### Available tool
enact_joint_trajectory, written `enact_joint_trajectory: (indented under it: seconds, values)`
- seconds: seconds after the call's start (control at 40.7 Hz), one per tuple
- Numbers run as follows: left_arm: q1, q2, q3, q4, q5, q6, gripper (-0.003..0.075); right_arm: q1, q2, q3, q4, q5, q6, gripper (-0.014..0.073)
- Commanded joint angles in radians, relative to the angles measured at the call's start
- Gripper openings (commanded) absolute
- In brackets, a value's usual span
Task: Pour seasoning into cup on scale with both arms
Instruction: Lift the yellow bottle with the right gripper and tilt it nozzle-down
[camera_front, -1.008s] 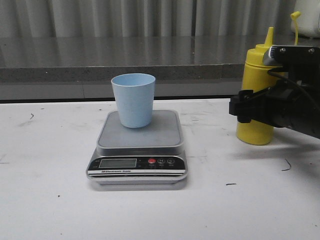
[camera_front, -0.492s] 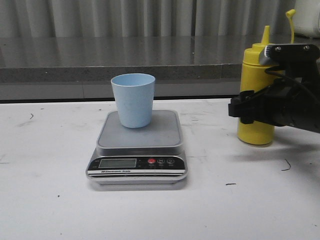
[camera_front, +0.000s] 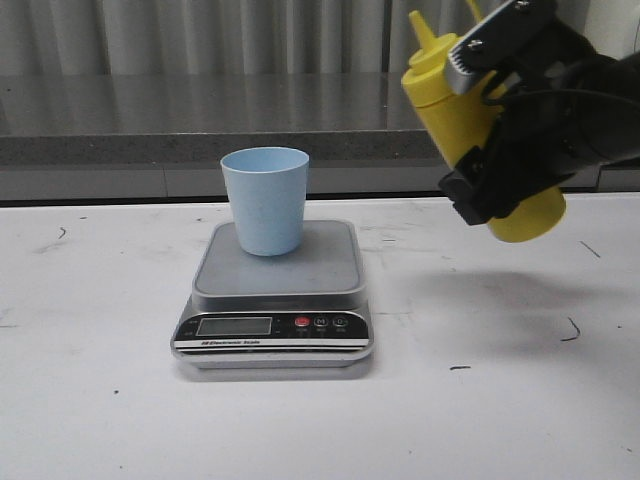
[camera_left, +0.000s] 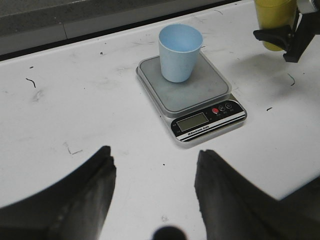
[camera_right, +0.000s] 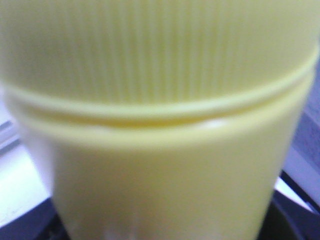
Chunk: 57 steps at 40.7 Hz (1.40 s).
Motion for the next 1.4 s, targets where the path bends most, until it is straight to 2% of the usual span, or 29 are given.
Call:
enact_joint_trajectory:
  seconds: [0.0, 0.172, 0.516, 0.664, 0.934, 1.131, 1.377]
  values:
    - [-0.007, 0.005, -0.027, 0.001, -0.079, -0.009, 0.0365, 0.042, -0.054, -0.109, 0.070, 0.046, -0.149, 0.0348]
    - [-0.007, 0.005, -0.027, 0.001, -0.079, -0.009, 0.0365, 0.085, -0.053, -0.223, 0.168, 0.167, -0.348, 0.0295]
    - [-0.007, 0.005, -0.027, 0.001, -0.079, -0.009, 0.0365, 0.092, -0.048, -0.368, 0.178, 0.235, -0.614, 0.0287]
    - [-0.007, 0.005, -0.027, 0.001, -0.079, -0.009, 0.0365, 0.092, -0.024, -0.420, 0.178, 0.230, -0.757, 0.0287]
    - [-0.007, 0.005, -0.027, 0.001, -0.079, -0.009, 0.0365, 0.092, 0.041, -0.508, 0.181, 0.192, -0.890, 0.0288]
    - [-0.007, 0.005, -0.027, 0.001, -0.079, -0.009, 0.0365, 0.092, 0.075, -0.547, 0.193, 0.148, -1.057, 0.0288]
    - [-0.007, 0.005, -0.027, 0.001, -0.079, -0.009, 0.0365, 0.090, 0.097, -0.564, 0.337, 0.087, -1.266, 0.0288]
